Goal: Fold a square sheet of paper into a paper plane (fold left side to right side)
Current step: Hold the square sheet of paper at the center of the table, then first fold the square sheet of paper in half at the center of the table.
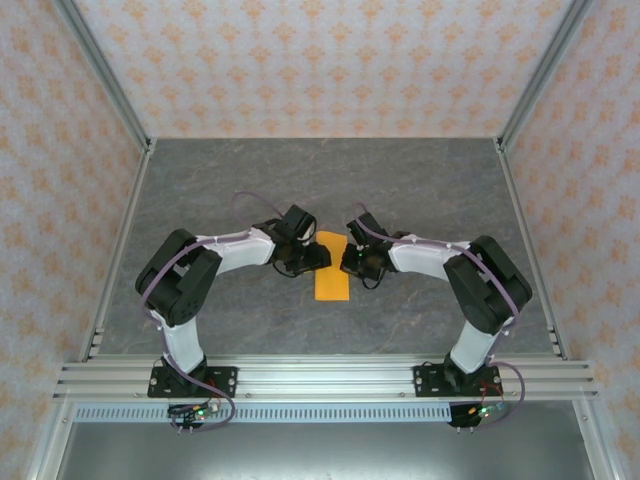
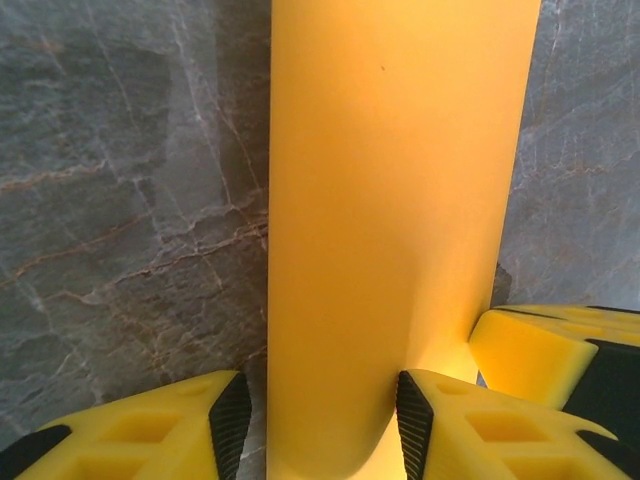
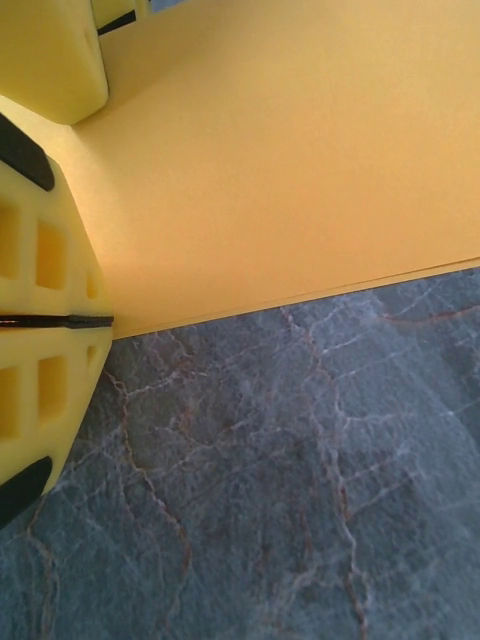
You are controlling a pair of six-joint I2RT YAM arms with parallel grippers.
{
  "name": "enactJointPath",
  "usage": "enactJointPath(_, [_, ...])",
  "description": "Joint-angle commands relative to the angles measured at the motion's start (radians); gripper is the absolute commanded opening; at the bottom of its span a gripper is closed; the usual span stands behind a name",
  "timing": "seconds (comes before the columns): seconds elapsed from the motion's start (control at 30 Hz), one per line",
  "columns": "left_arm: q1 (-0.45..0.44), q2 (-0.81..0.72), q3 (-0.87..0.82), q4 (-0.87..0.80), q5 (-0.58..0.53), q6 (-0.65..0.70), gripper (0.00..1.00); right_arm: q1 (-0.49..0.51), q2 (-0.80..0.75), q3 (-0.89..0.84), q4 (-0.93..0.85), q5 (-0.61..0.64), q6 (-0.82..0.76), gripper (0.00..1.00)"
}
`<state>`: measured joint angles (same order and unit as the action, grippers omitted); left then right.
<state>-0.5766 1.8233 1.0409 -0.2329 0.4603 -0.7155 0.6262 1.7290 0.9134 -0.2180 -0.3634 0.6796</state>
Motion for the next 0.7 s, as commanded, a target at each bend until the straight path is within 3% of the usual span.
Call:
enactJointPath(0.0, [-0.005, -0.068, 0.011, -0.108, -0.094, 0.043, 0.49, 0.007, 0.052, -0.014, -0.1, 0.056, 0.003, 0.1])
enactJointPath(0.23, [-0.004, -0.178, 0.021, -0.144, -0.091, 0.062, 0.51, 0.007, 0.064, -0.015, -0.106, 0.053, 0.0, 0.1])
enactJointPath(0.47, [-0.006, -0.145, 0.004, 0.002, 0.099, 0.029, 0.3, 0.006, 0.064, -0.011, -0.109, 0.054, -0.003, 0.1])
enactJointPath(0.67, [-0.006, -0.083, -0.004, 0.085, 0.181, 0.012, 0.23, 0.008, 0.067, -0.007, -0.113, 0.053, -0.006, 0.1])
